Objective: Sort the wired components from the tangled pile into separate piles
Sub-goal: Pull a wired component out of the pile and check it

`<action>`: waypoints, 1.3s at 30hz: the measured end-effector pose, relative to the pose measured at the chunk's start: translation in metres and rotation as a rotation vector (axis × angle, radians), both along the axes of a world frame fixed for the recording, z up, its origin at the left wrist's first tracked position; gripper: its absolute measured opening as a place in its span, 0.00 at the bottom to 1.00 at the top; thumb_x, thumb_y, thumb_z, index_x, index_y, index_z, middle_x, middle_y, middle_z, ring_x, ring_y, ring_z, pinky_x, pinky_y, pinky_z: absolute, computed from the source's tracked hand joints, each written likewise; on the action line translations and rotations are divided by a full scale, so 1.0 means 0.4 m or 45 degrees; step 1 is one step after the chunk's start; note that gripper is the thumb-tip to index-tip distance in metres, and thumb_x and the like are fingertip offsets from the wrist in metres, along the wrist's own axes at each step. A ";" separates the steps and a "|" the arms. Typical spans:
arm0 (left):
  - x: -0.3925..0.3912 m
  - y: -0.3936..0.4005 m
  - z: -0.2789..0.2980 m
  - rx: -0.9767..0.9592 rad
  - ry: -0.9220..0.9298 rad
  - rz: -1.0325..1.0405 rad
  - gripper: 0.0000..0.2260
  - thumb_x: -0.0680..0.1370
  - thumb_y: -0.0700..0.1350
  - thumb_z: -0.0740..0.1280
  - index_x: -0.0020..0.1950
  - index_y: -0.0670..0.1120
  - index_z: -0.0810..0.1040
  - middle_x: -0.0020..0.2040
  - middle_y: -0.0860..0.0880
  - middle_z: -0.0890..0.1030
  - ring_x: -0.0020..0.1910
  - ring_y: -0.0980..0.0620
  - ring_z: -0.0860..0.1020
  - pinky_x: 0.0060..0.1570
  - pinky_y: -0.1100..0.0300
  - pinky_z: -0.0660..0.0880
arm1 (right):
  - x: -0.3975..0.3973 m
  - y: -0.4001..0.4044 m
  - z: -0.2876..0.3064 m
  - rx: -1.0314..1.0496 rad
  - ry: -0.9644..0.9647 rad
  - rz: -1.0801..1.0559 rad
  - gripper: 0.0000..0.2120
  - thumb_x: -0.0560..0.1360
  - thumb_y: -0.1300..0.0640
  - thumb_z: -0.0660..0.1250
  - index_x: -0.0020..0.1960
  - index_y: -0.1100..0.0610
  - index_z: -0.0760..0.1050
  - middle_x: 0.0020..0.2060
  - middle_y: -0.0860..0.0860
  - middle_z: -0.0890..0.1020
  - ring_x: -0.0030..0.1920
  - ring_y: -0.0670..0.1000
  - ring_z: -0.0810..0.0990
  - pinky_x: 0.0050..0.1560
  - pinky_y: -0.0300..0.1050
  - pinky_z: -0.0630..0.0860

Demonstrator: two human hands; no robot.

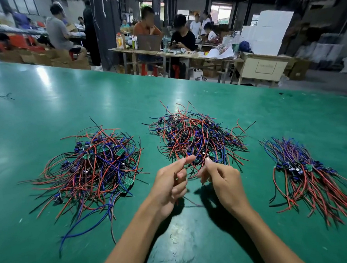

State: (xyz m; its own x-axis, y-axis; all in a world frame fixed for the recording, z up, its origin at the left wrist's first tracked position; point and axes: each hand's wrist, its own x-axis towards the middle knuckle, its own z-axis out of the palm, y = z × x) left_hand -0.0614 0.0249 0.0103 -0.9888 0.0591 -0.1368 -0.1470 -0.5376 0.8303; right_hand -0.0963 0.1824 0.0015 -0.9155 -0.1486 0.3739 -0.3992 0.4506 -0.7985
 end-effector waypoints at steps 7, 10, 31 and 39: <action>0.018 0.001 0.010 -0.287 0.172 -0.366 0.13 0.78 0.51 0.67 0.57 0.46 0.85 0.28 0.54 0.65 0.20 0.60 0.56 0.22 0.65 0.48 | -0.014 -0.014 0.027 -0.677 -0.592 0.218 0.23 0.77 0.35 0.63 0.50 0.51 0.88 0.33 0.50 0.80 0.28 0.45 0.68 0.27 0.38 0.61; 0.019 0.002 0.005 -0.399 0.194 -0.369 0.14 0.77 0.51 0.68 0.57 0.45 0.86 0.28 0.53 0.67 0.20 0.59 0.55 0.20 0.67 0.51 | -0.010 -0.002 0.042 -0.878 -0.678 0.303 0.19 0.74 0.39 0.66 0.53 0.49 0.87 0.43 0.50 0.85 0.30 0.43 0.72 0.30 0.36 0.64; 0.034 0.017 0.015 -0.500 0.252 -0.313 0.17 0.81 0.57 0.63 0.50 0.43 0.77 0.30 0.56 0.75 0.23 0.60 0.58 0.26 0.66 0.54 | 0.009 0.005 0.047 -0.600 -0.204 0.399 0.13 0.77 0.49 0.72 0.51 0.60 0.81 0.32 0.50 0.82 0.28 0.49 0.76 0.32 0.38 0.75; 0.047 0.007 0.051 -0.673 0.303 -0.093 0.19 0.84 0.50 0.62 0.36 0.45 0.79 0.23 0.52 0.67 0.21 0.57 0.56 0.24 0.64 0.54 | 0.044 -0.010 0.072 -0.264 0.081 0.177 0.12 0.82 0.43 0.62 0.52 0.39 0.85 0.30 0.43 0.80 0.28 0.51 0.69 0.31 0.41 0.65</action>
State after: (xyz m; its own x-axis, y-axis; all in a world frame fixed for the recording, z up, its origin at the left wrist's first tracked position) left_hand -0.0425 0.0276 0.0306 -0.9919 0.1123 0.0590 0.0552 -0.0367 0.9978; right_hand -0.0785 0.1783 0.0301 -0.8653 -0.1851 0.4658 -0.4983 0.2171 -0.8394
